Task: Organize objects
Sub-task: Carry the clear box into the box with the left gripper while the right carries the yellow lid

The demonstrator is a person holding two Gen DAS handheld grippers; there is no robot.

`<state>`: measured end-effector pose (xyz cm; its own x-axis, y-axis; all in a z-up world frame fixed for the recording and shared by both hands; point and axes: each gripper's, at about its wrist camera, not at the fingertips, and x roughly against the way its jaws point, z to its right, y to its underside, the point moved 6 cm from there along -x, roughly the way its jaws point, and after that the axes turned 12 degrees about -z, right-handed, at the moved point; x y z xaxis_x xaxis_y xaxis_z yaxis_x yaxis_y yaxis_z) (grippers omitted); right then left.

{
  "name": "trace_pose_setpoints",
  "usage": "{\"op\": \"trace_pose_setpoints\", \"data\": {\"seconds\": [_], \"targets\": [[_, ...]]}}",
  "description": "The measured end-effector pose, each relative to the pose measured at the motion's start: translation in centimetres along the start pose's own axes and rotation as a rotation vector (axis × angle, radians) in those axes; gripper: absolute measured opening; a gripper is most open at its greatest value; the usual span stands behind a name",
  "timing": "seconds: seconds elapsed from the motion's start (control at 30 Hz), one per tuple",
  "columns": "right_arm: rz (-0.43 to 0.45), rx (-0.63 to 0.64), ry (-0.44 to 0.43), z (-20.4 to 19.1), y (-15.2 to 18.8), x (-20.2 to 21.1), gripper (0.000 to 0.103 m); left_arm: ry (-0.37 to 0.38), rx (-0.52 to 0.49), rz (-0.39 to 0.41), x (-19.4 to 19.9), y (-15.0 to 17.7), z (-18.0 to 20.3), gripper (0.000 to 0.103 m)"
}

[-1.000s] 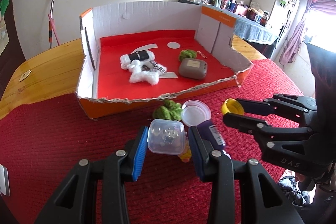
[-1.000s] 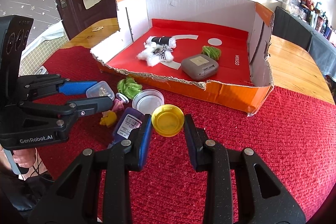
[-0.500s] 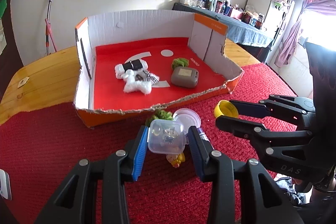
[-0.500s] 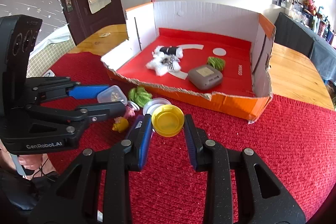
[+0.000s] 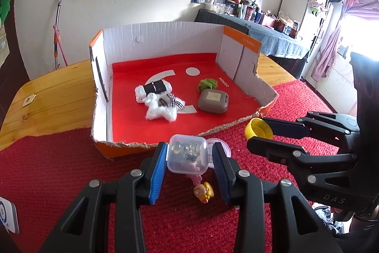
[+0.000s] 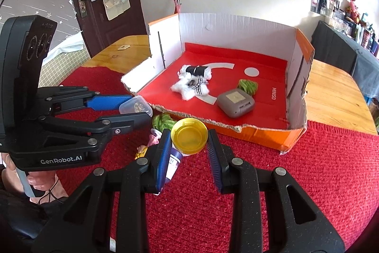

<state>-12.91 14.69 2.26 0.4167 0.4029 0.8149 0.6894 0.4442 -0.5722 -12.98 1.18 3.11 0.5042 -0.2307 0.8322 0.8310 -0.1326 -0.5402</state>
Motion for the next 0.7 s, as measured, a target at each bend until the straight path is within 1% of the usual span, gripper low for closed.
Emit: {"op": "trace_pose_setpoints", "data": {"seconds": [0.7], "targets": [[0.014,0.011,-0.003,0.5,-2.1,0.2,0.029,0.004,0.021,0.002,-0.4,-2.1,-1.3,0.041]]}}
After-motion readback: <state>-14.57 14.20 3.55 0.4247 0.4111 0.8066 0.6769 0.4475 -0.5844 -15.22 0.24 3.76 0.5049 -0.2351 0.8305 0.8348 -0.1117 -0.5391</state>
